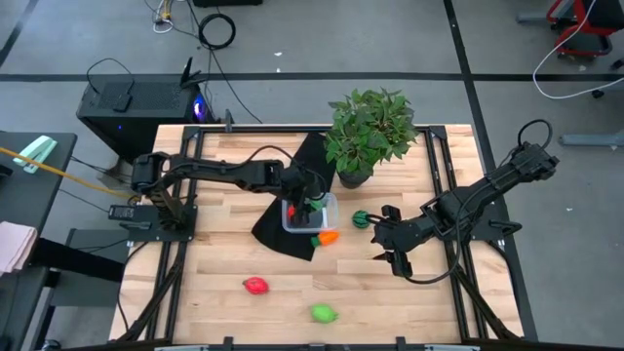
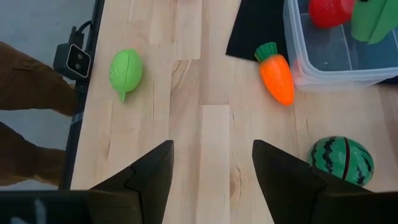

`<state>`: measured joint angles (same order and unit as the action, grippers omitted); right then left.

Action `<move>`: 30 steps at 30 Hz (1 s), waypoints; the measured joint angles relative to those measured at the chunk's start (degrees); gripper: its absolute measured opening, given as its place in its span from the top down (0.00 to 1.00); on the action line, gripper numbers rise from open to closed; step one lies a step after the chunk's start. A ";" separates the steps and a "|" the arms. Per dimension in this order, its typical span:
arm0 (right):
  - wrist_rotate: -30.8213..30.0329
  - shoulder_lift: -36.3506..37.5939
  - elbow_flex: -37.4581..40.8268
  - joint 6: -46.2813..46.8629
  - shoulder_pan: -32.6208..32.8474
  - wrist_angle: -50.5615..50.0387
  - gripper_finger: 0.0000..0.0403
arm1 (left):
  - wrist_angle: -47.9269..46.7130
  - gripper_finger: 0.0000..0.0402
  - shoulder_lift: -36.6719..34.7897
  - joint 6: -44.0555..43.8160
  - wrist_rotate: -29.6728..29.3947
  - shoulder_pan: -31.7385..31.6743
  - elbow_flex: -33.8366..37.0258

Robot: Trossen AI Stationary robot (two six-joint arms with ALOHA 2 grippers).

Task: Pick and placing Produce into tupperware
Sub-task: Put the green corn into the bin

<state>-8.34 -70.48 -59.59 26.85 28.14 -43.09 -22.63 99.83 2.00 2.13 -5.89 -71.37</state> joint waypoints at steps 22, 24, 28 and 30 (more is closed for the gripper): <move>0.02 0.00 0.00 0.00 0.00 0.28 0.44 | -1.59 0.45 3.24 1.73 0.24 -0.04 -0.07; 0.00 0.00 0.00 0.00 0.00 0.31 0.44 | -2.31 0.45 3.36 1.73 0.50 -0.04 0.00; 0.01 0.00 0.00 0.00 0.00 0.33 0.44 | -2.47 0.46 3.83 1.73 0.54 -0.04 0.00; 0.02 0.00 0.00 0.01 0.00 0.33 0.44 | -1.70 0.45 3.82 1.73 0.53 -0.04 0.00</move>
<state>-8.32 -70.48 -59.59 26.86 28.14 -42.76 -24.32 103.66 3.73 2.66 -5.93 -71.37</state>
